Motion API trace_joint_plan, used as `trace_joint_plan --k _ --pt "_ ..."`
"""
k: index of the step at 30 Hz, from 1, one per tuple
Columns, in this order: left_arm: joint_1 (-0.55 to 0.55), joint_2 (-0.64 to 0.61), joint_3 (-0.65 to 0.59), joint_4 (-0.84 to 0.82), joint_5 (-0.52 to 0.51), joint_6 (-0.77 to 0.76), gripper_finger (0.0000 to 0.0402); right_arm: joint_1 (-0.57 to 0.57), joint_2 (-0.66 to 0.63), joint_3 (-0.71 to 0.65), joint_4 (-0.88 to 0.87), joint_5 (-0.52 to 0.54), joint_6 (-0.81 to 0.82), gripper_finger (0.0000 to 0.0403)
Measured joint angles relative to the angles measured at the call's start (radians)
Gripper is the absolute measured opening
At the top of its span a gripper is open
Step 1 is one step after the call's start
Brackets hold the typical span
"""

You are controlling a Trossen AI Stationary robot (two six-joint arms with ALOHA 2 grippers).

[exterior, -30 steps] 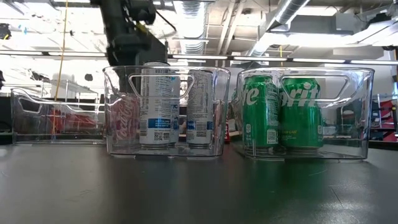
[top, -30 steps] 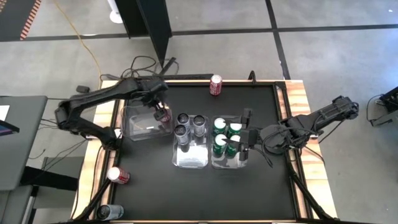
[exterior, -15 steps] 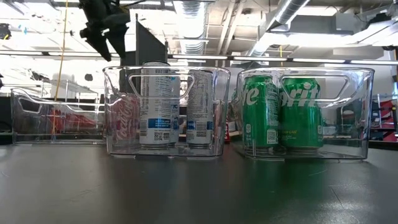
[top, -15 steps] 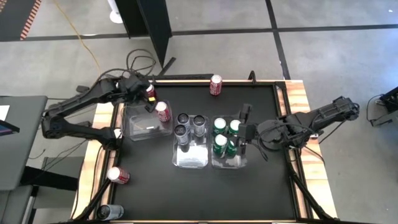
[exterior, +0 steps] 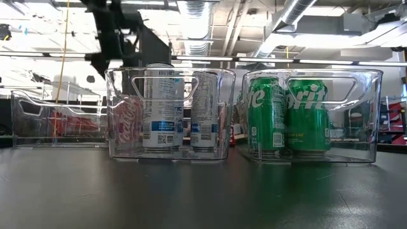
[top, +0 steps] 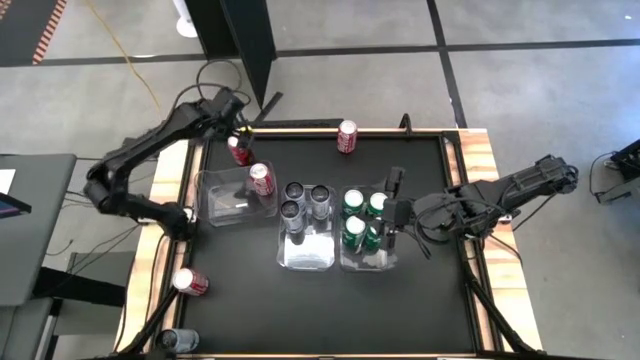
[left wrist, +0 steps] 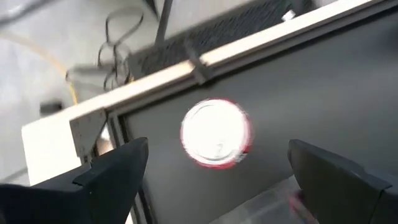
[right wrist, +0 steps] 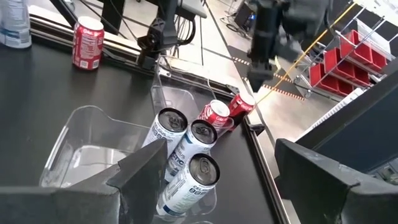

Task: Sort soda cans
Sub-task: Put the top left red soda can into the left transparent bin

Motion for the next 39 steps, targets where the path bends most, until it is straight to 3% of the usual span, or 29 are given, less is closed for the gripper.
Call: trace_joint_plan --k 9,24,30,39 --pt "0.083 0.119 0.000 0.069 0.146 0.040 0.0382 0.009 0.000 0.000 -0.002 0.000 0.000 0.0315" --pt "0.137 0.158 -0.084 0.092 0.177 0.055 0.0382 0.005 0.000 0.000 -0.005 0.000 -0.002 0.0315" --pt "0.149 0.159 -0.147 0.199 0.243 0.069 0.0382 0.005 0.000 0.000 -0.005 0.000 -0.002 0.0315" --pt "0.151 0.162 -0.173 0.257 0.253 0.079 0.0382 0.004 0.000 0.000 -0.004 0.000 -0.002 0.0315"
